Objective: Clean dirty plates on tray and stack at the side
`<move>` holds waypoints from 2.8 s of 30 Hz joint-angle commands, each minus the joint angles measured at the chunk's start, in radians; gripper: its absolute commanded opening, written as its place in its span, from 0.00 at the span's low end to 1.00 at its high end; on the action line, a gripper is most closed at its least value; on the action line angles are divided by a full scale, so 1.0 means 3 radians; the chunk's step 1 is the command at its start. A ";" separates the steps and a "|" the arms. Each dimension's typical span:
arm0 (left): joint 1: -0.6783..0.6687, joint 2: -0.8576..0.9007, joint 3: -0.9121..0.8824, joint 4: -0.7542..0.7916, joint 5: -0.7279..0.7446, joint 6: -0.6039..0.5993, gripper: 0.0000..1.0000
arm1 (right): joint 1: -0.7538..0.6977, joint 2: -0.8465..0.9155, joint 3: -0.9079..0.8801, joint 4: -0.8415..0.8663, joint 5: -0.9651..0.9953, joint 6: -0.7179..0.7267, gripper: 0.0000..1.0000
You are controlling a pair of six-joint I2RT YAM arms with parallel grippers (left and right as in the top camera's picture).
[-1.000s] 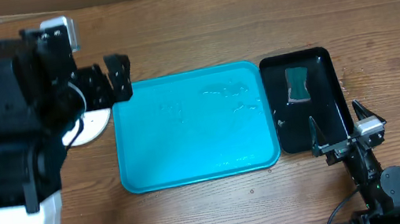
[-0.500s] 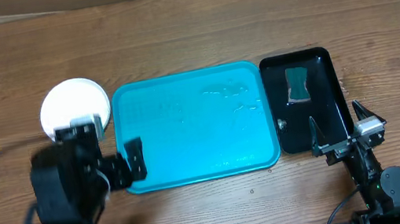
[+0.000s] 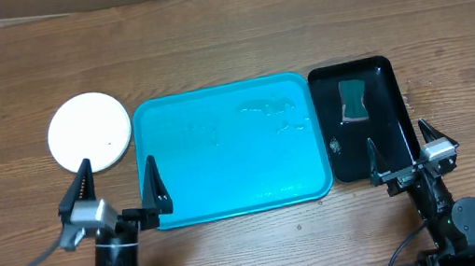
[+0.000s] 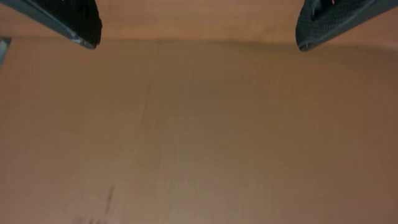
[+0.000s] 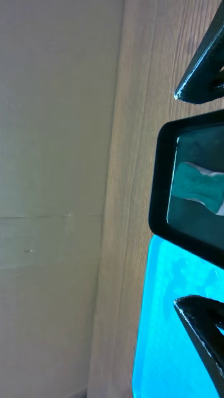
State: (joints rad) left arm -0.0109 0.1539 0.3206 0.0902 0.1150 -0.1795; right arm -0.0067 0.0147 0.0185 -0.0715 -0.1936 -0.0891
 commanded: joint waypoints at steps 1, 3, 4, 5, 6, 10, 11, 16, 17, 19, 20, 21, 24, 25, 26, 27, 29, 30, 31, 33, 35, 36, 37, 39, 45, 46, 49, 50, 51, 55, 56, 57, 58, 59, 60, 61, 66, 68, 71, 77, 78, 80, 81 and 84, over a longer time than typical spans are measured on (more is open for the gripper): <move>0.0023 -0.0161 -0.0348 0.0389 -0.0039 -0.0006 1.00 | 0.0000 -0.0039 -0.0036 0.0017 0.0046 0.0011 1.00; 0.0027 -0.0233 -0.0542 0.0614 -0.0050 -0.0053 1.00 | 0.0000 -0.0039 -0.0034 0.0017 0.0046 0.0011 1.00; 0.0037 -0.0264 -0.0623 0.0676 -0.0050 -0.0084 1.00 | 0.0000 -0.0039 -0.0034 0.0017 0.0046 0.0011 1.00; 0.0053 -0.0292 -0.0698 0.0716 -0.0050 -0.0125 1.00 | 0.0000 -0.0039 -0.0034 0.0017 0.0046 0.0011 1.00; 0.0079 -0.0320 -0.0782 0.0746 -0.0051 -0.0172 1.00 | 0.0000 -0.0039 -0.0036 0.0017 0.0046 0.0010 1.00; 0.0182 -0.0384 -0.1021 0.0749 -0.0051 -0.0319 1.00 | 0.0000 -0.0039 -0.0036 0.0017 0.0047 0.0011 1.00; 0.0201 -0.0399 -0.1061 0.0720 -0.0048 -0.0328 1.00 | 0.0000 -0.0039 -0.0034 0.0017 0.0046 0.0011 1.00; 0.0235 -0.0478 -0.1053 0.0153 -0.0284 -0.0322 1.00 | 0.0000 -0.0039 -0.0034 0.0017 0.0046 0.0011 1.00; 0.0235 -0.0505 -0.1053 -0.0013 -0.0375 -0.0320 1.00 | 0.0000 -0.0039 -0.0036 0.0017 0.0046 0.0011 1.00; 0.0234 -0.0504 -0.1053 -0.0277 -0.0507 -0.0312 1.00 | 0.0000 -0.0039 -0.0034 0.0017 0.0046 0.0011 1.00; 0.0234 -0.0504 -0.1053 -0.0432 -0.0570 -0.0298 1.00 | 0.0000 -0.0039 -0.0034 0.0017 0.0046 0.0011 1.00; 0.0234 -0.0504 -0.1053 -0.0561 -0.0608 -0.0290 1.00 | 0.0000 -0.0039 -0.0034 0.0017 0.0046 0.0011 1.00; 0.0233 -0.0502 -0.1053 -0.0552 -0.0563 0.0183 1.00 | 0.0000 -0.0039 -0.0034 0.0017 0.0046 0.0011 1.00; 0.0231 -0.0502 -0.1053 -0.0551 -0.0565 0.0286 1.00 | 0.0000 -0.0039 -0.0036 0.0017 0.0046 0.0010 1.00; 0.0231 -0.0502 -0.1053 -0.0551 -0.0566 0.0340 1.00 | 0.0000 -0.0039 -0.0034 0.0017 0.0046 0.0011 1.00; 0.0231 -0.0502 -0.1053 -0.0551 -0.0566 0.0352 1.00 | 0.0000 -0.0039 -0.0034 0.0017 0.0046 0.0011 1.00; 0.0231 -0.0502 -0.1053 -0.0548 -0.0566 0.0351 1.00 | 0.0000 -0.0039 -0.0034 0.0017 0.0047 0.0011 1.00; 0.0233 -0.0502 -0.1053 -0.0547 -0.0566 0.0351 1.00 | 0.0000 -0.0039 -0.0034 0.0017 0.0046 0.0011 1.00; 0.0233 -0.0502 -0.1053 -0.0547 -0.0566 0.0351 1.00 | 0.0000 -0.0039 -0.0034 0.0017 0.0046 0.0011 1.00; 0.0231 -0.0501 -0.1053 -0.0547 -0.0566 0.0351 1.00 | 0.0000 -0.0039 -0.0034 0.0017 0.0046 0.0011 1.00; 0.0231 -0.0501 -0.1053 -0.0547 -0.0566 0.0351 1.00 | 0.0000 -0.0039 -0.0034 0.0017 0.0046 0.0011 1.00; 0.0231 -0.0501 -0.1053 -0.0547 -0.0566 0.0351 1.00 | 0.0000 -0.0039 -0.0034 0.0017 0.0046 0.0011 1.00; 0.0233 -0.0501 -0.1053 -0.0547 -0.0566 0.0351 1.00 | 0.0000 -0.0039 -0.0034 0.0017 0.0046 0.0011 1.00; 0.0233 -0.0501 -0.1053 -0.0547 -0.0566 0.0351 1.00 | 0.0000 -0.0039 -0.0034 0.0017 0.0046 0.0011 1.00; 0.0231 -0.0501 -0.1053 -0.0547 -0.0566 0.0351 1.00 | 0.0000 -0.0039 -0.0034 0.0017 0.0046 0.0011 1.00; 0.0233 -0.0501 -0.1053 -0.0547 -0.0566 0.0351 1.00 | 0.0000 -0.0039 -0.0036 0.0017 0.0046 0.0011 1.00; 0.0233 -0.0501 -0.1053 -0.0547 -0.0566 0.0351 1.00 | 0.0000 -0.0039 -0.0036 0.0017 0.0046 0.0011 1.00; 0.0233 -0.0501 -0.1053 -0.0547 -0.0566 0.0351 1.00 | 0.0000 -0.0039 -0.0036 0.0017 0.0046 0.0011 1.00; 0.0231 -0.0501 -0.1053 -0.0547 -0.0566 0.0351 1.00 | 0.0000 -0.0039 -0.0036 0.0017 0.0046 0.0011 1.00; 0.0231 -0.0501 -0.1053 -0.0547 -0.0566 0.0351 1.00 | 0.0000 -0.0039 -0.0034 0.0017 0.0046 0.0010 1.00; 0.0231 -0.0501 -0.1053 -0.0547 -0.0566 0.0351 1.00 | 0.0000 -0.0039 -0.0036 0.0017 0.0046 0.0011 1.00; 0.0233 -0.0501 -0.1053 -0.0547 -0.0566 0.0351 1.00 | 0.0000 -0.0039 -0.0034 0.0017 0.0046 0.0011 1.00; 0.0231 -0.0501 -0.1053 -0.0547 -0.0566 0.0351 1.00 | 0.0000 -0.0039 -0.0034 0.0017 0.0046 0.0011 1.00; 0.0231 -0.0501 -0.1053 -0.0547 -0.0566 0.0351 1.00 | 0.0000 -0.0039 -0.0036 0.0017 0.0046 0.0011 1.00; 0.0233 -0.0501 -0.1053 -0.0547 -0.0566 0.0351 1.00 | 0.0000 -0.0039 -0.0034 0.0017 0.0046 0.0011 1.00; 0.0233 -0.0501 -0.1053 -0.0547 -0.0566 0.0351 1.00 | 0.0000 -0.0039 -0.0034 0.0017 0.0046 0.0011 1.00; 0.0233 -0.0501 -0.1053 -0.0547 -0.0566 0.0351 1.00 | 0.0000 -0.0039 -0.0034 0.0017 0.0046 0.0011 1.00; 0.0231 -0.0501 -0.1053 -0.0547 -0.0566 0.0351 1.00 | 0.0000 -0.0039 -0.0034 0.0017 0.0046 0.0011 1.00; 0.0231 -0.0501 -0.1053 -0.0547 -0.0566 0.0351 1.00 | 0.0000 -0.0039 -0.0036 0.0017 0.0046 0.0011 1.00; 0.0233 -0.0501 -0.1053 -0.0547 -0.0566 0.0351 1.00 | 0.0000 -0.0039 -0.0034 0.0017 0.0046 0.0011 1.00; 0.0233 -0.0501 -0.1053 -0.0547 -0.0566 0.0351 1.00 | 0.0000 -0.0039 -0.0034 0.0017 0.0046 0.0011 1.00; 0.0233 -0.0501 -0.1053 -0.0547 -0.0566 0.0351 1.00 | 0.0000 -0.0039 -0.0036 0.0017 0.0046 0.0011 1.00; 0.0231 -0.0501 -0.1053 -0.0547 -0.0566 0.0351 1.00 | 0.0000 -0.0039 -0.0034 0.0017 0.0046 0.0011 1.00; 0.0231 -0.0501 -0.1053 -0.0547 -0.0566 0.0351 1.00 | 0.0000 -0.0039 -0.0034 0.0017 0.0046 0.0011 1.00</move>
State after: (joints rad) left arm 0.0544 0.0151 0.0082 -0.0765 -0.0422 -0.0963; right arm -0.0067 0.0147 0.0185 -0.0715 -0.1932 -0.0898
